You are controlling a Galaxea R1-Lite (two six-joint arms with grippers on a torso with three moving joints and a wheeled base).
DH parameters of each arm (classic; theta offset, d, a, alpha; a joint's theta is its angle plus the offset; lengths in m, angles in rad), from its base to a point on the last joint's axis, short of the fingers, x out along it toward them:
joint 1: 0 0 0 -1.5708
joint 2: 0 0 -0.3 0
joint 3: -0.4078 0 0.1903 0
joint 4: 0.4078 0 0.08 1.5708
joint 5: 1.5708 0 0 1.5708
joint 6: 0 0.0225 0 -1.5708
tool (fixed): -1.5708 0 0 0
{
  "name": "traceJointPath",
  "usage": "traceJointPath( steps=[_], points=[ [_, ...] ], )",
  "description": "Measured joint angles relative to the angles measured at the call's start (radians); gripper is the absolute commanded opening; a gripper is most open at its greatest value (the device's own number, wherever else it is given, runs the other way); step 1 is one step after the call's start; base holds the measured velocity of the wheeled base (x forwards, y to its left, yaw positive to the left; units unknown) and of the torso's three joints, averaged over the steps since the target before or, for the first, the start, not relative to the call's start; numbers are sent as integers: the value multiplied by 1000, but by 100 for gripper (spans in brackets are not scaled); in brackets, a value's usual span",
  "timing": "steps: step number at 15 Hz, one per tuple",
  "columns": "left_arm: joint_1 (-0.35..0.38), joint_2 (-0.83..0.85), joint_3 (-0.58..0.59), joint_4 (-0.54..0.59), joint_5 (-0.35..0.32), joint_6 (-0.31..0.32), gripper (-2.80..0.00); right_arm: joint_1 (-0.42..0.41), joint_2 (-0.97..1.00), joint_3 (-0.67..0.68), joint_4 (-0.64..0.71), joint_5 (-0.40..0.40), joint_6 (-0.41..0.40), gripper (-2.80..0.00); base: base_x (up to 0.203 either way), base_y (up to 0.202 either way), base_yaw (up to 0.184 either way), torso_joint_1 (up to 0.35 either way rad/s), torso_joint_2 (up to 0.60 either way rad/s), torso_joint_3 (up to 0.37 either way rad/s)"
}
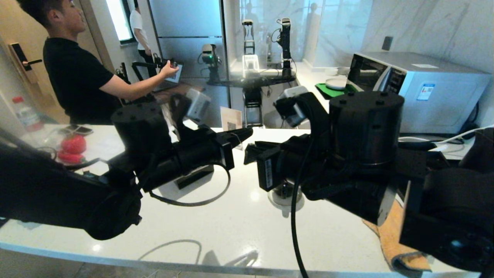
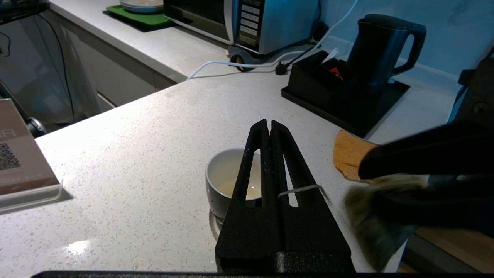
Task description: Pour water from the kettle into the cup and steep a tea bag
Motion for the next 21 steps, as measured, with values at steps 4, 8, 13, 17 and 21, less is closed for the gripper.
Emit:
traceJointPath(
  steps=[4,8,13,17,21],
  points=[
    [0,0,4,0,0,0,-280,0,-1,4,-14,-3,-4,0,0,0,0,0,0,0],
    [0,-2,4,0,1,1,-280,-1,-13,4,-14,-38,-6,0,0,0,0,0,0,0],
    [0,-9,5,0,5,-1,-280,-7,-26,1,-7,-198,-8,0,0,0,0,0,0,0],
    [0,-25,35,0,5,0,-280,-57,-52,37,-4,-292,-42,0,0,0,0,0,0,0],
    [1,-40,50,0,5,2,-280,-198,-83,103,-49,-371,-126,0,0,0,0,0,0,0]
  ],
)
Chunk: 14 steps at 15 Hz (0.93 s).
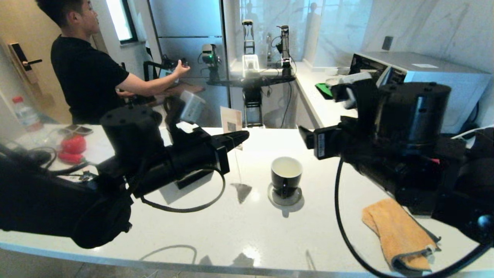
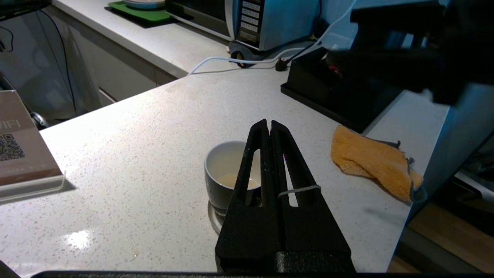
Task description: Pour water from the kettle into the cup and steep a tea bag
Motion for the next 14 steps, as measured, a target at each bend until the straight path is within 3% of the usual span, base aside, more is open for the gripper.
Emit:
traceJointPath(
  steps=[1,5,12,14],
  points=[
    [0,-3,2,0,0,0,-280,-41,-6,17,-26,-4,-23,-280,0,0,0,0,0,0],
    [0,-15,9,0,-2,1,-280,-162,-47,93,-103,-6,-56,-280,0,0,0,0,0,0],
    [1,-29,26,0,-3,1,-280,-270,-197,297,-249,-7,-70,-280,0,0,0,0,0,0],
    [1,-29,27,0,-6,1,-280,-355,-245,375,-287,-7,-81,-280,0,0,0,0,0,0]
  ],
)
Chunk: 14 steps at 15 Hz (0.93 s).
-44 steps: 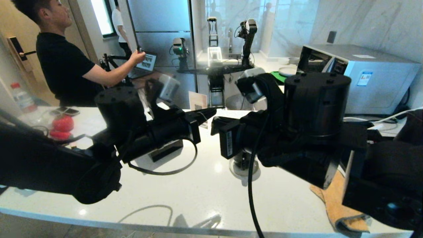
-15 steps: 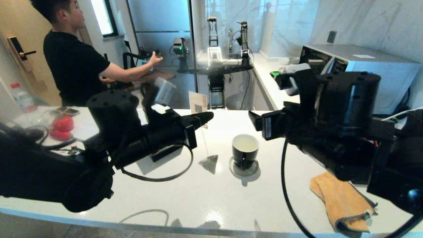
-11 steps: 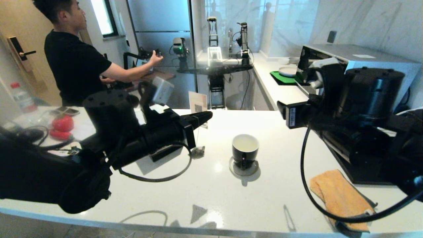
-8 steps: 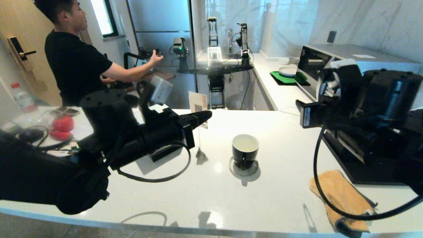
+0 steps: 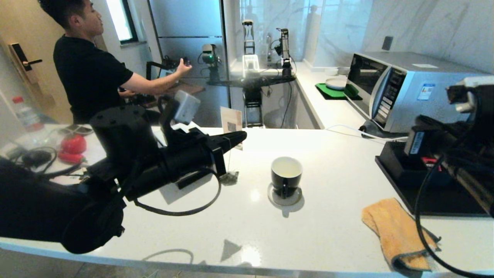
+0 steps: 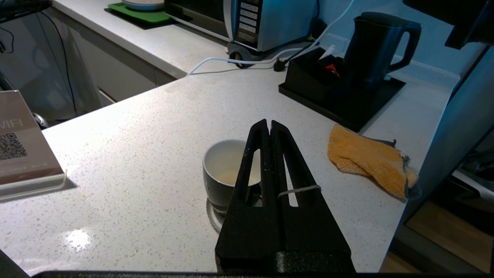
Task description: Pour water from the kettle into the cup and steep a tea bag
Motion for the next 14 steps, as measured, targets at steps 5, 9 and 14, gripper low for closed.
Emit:
traceJointPath(
  steps=[5,9,14],
  points=[
    [-7,2,0,0,-3,0,-280,-264,-156,211,-15,0,-21,-280,0,0,0,0,0,0],
    [-7,4,0,0,-4,0,-280,-377,-375,401,2,7,-50,-280,0,0,0,0,0,0],
    [-8,3,0,1,-3,-1,-280,-399,-632,540,76,28,-59,-280,0,0,0,0,0,0]
  ],
)
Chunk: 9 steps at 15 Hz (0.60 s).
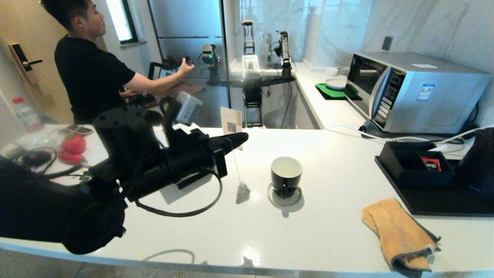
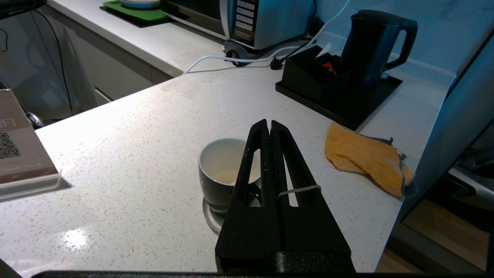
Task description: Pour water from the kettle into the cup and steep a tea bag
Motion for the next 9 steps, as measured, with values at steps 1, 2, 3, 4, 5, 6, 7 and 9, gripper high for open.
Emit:
traceJointPath(
  steps=[1,2,3,4,5,6,7,9],
  points=[
    [0,-1,0,0,0,0,-280,0,-50,19,30,2,0,-280,0,0,0,0,0,0],
    [0,-2,0,-1,0,1,-280,0,-106,32,69,10,2,-280,0,0,0,0,0,0],
    [0,-2,0,-1,2,1,-280,0,-164,40,116,29,4,-280,0,0,0,0,0,0],
    [0,-3,3,-1,4,1,-280,3,-237,44,179,66,6,-280,0,0,0,0,0,0],
    [0,-3,10,-1,7,2,-280,8,-313,48,246,113,8,-280,0,0,0,0,0,0],
    [0,-3,15,-1,10,2,-280,15,-388,50,310,160,9,-280,0,0,0,0,0,0],
    [0,-4,22,-3,9,3,-280,24,-475,51,393,211,11,-280,0,0,0,0,0,0],
    [0,-10,28,-2,8,4,-280,36,-622,50,563,316,21,-280,0,0,0,0,0,0]
  ],
)
